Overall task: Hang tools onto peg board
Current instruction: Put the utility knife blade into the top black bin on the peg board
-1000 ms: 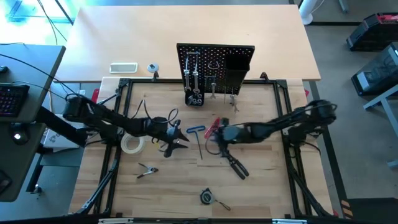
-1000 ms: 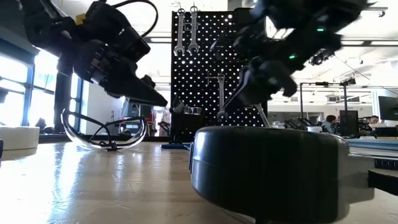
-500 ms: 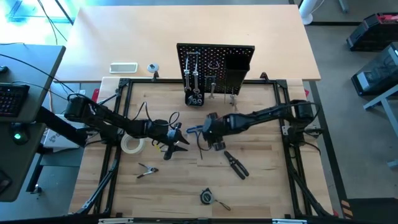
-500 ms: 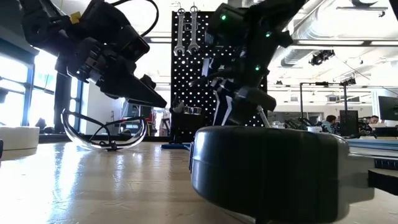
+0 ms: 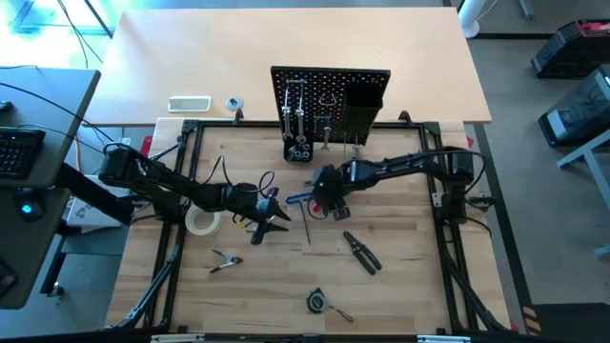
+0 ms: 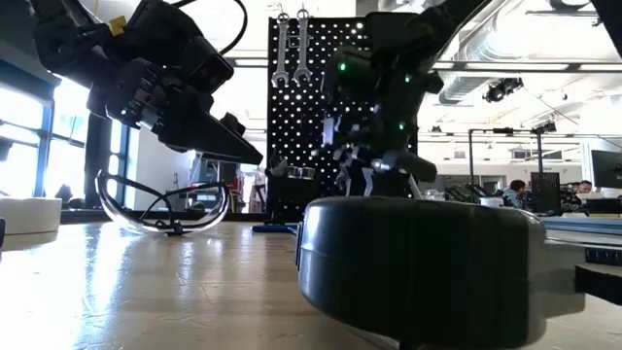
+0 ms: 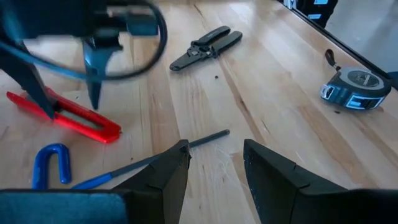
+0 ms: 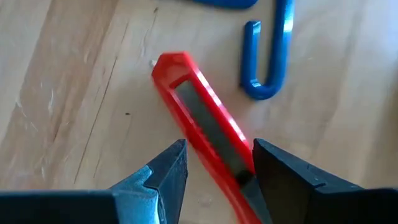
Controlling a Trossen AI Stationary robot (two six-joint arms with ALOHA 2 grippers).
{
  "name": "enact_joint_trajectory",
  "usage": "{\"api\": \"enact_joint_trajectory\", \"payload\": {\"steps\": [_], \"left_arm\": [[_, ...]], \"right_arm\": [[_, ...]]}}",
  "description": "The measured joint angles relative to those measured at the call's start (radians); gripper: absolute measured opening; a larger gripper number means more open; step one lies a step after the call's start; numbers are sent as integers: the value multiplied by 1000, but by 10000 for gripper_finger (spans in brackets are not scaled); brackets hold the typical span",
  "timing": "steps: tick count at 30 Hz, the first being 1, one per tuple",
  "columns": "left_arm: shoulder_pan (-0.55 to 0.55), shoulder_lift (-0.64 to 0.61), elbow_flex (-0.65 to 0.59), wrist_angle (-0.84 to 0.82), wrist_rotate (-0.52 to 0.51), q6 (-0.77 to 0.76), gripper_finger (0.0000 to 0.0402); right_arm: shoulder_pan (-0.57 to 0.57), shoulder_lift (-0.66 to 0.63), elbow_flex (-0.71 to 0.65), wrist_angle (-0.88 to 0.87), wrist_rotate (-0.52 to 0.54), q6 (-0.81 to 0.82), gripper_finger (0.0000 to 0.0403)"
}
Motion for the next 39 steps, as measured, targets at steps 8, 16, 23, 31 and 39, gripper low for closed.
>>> {"api": "enact_joint_trajectory", "payload": {"steps": [8, 16, 23, 31, 39], "left_arm": [[0, 0, 0, 0, 0, -3, 145], [4, 0, 0, 30, -1, 0, 145], [3, -1, 0, 57, -22, 16, 145], [4, -1, 0, 166, -69, 48, 145], [11, -1, 1, 388, -77, 104, 145]], "right_arm": [[0, 71, 5, -7, -21, 12, 154], [39, 54, 3, -7, 12, 61, 25], [84, 11, -5, 7, 16, 155, 25], [152, -132, -5, 80, 6, 259, 25], [210, -281, -3, 262, 46, 271, 25]]}}
